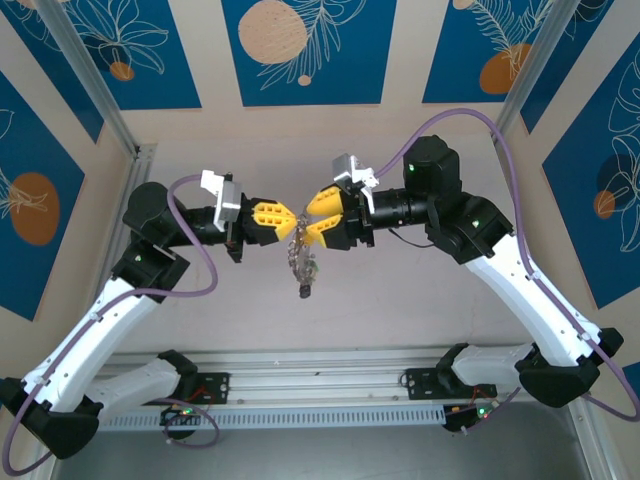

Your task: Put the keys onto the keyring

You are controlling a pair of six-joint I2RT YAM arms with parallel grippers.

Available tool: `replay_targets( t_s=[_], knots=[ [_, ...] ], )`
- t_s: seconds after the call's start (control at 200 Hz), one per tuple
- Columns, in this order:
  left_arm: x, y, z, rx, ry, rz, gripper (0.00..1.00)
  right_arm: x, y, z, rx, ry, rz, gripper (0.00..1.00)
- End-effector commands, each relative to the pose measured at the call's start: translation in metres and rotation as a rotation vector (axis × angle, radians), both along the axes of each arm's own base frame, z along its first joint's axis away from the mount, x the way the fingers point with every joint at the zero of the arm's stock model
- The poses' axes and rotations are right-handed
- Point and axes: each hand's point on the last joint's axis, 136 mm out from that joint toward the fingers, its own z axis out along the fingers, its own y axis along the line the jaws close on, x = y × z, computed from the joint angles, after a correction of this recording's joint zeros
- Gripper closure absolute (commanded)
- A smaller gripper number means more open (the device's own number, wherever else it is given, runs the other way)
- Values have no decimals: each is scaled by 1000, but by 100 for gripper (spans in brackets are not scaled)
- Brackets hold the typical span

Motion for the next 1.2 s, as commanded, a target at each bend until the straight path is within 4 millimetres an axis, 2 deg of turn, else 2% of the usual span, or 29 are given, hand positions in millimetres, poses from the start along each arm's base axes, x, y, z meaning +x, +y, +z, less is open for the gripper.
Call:
replay_targets(
  t_s=[0.0, 0.2, 0.47, 0.74, 0.84, 0.965, 1.065, 1.12, 1.195],
  knots=[
    [-12, 5, 17, -44, -65, -31, 100, -10, -1, 8, 28, -22, 46, 60],
    [-12, 4, 15, -39, -59, -36, 100, -11, 2, 11, 41, -17, 69, 72],
    [-11, 4, 14, -39, -57, -34, 100, -15, 9, 9, 34, 3, 119, 74],
    [-10, 4, 14, -36, -54, -25, 100, -16, 12, 7, 23, 0, 135, 100],
    [-7, 3, 13, -34, -51, -11, 100, -17, 11, 6, 20, -16, 125, 100],
    [0, 4, 9, 16, -52, 46, 100, -8, 9, 2, -39, -92, 30, 100],
    [0, 10, 5, 83, -74, 103, 73, -3, 4, -1, -121, -156, -26, 100],
    [-1, 14, 1, 129, -91, 132, 67, -1, 1, -3, -168, -182, -40, 100],
    [-3, 19, -4, 201, -108, 158, 66, 2, -3, -8, -244, -215, -62, 100]
  ],
)
